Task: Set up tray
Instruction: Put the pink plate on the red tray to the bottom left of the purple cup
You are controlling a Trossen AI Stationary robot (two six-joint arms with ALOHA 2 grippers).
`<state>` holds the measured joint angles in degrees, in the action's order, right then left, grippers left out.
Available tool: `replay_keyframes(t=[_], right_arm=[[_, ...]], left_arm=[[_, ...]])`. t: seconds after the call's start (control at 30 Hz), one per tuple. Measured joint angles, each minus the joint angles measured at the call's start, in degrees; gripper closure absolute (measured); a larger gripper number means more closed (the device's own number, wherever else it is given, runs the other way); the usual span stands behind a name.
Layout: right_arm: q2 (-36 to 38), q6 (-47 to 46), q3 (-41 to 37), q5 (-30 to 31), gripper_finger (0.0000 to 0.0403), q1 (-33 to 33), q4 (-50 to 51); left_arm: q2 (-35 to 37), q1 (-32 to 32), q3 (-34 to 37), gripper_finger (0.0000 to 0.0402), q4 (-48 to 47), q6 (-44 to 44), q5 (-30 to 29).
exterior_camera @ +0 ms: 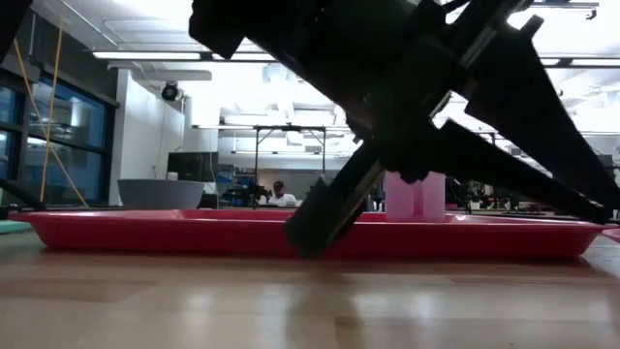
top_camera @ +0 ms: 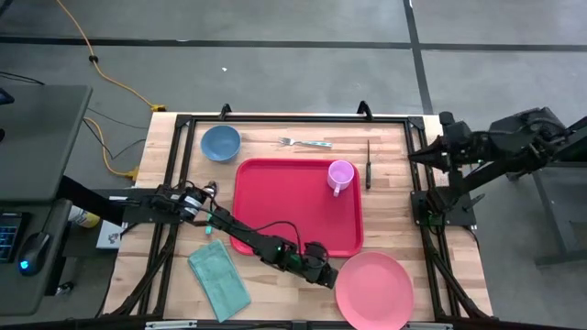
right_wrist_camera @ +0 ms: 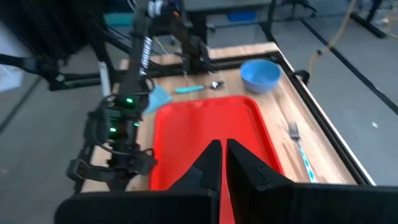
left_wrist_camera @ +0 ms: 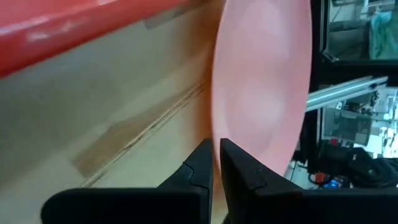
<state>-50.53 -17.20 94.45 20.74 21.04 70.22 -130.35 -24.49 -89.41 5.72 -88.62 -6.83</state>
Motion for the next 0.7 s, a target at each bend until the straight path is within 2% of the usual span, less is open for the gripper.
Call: replay_keyframes(t=[0.37, 0.7], right_arm=[[3.4, 2.5, 0.0, -2.1, 0.0403, 0.0, -1.5], [3.2, 3.4, 0.0, -2.1, 0.0403, 0.0, -1.5]], left_arm=[[-0.1, -1.0, 0.1, 0.0342, 0.1, -1.9, 4.8], [-0.1, -1.8, 0.1, 0.0331, -0.4, 0.1, 6.0]])
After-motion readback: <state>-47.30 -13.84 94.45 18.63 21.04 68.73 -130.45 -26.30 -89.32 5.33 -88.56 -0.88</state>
